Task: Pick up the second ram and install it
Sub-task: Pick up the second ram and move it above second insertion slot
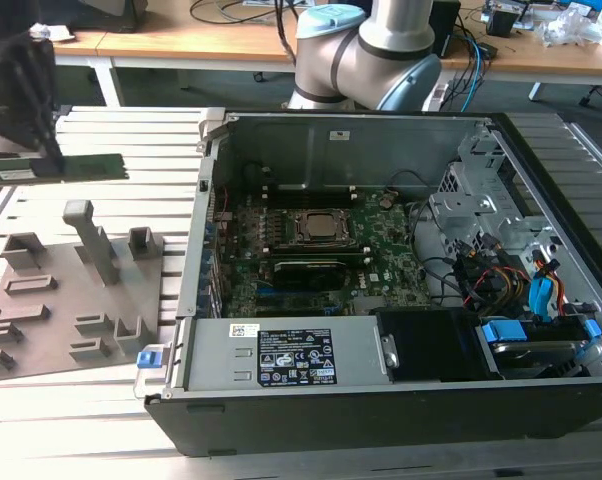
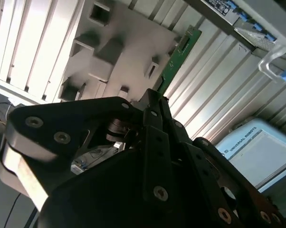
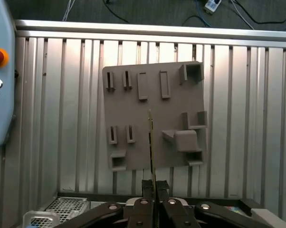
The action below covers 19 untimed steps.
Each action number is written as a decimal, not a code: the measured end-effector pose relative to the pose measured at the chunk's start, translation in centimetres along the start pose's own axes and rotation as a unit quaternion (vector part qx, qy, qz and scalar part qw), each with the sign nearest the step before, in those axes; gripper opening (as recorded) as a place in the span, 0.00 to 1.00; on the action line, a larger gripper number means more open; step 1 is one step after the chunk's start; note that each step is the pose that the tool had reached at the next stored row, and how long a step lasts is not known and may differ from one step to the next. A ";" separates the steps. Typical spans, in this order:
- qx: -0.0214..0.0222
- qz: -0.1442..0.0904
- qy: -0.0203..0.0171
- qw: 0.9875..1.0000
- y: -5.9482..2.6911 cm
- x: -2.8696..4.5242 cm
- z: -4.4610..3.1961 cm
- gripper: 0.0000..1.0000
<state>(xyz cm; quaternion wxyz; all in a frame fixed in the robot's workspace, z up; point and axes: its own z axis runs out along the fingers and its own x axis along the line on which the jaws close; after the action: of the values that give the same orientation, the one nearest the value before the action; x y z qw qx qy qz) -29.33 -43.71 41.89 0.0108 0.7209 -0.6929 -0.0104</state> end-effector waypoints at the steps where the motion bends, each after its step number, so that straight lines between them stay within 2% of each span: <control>1: 0.000 0.000 0.000 1.000 -0.83 0.03 -0.02 0.14; 6: 0.000 0.000 0.000 1.000 -2.52 0.10 -0.07 0.14; 8: 0.000 0.000 0.000 1.000 -4.07 0.16 -0.12 0.14; 9: 0.000 0.000 0.000 1.000 -5.36 0.21 -0.16 0.14; 13: 0.000 0.000 0.000 1.000 -7.94 0.31 -0.24 0.14; 14: 0.000 0.000 0.000 1.000 -8.22 0.32 -0.24 0.14; 17: 0.000 0.000 0.000 1.000 -10.24 0.40 -0.30 0.14; 19: 0.000 0.000 0.000 1.000 -10.81 0.43 -0.32 0.14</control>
<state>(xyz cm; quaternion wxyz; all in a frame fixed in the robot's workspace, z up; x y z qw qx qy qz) -18.51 -43.71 41.89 0.0108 0.7209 -0.6928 -0.0104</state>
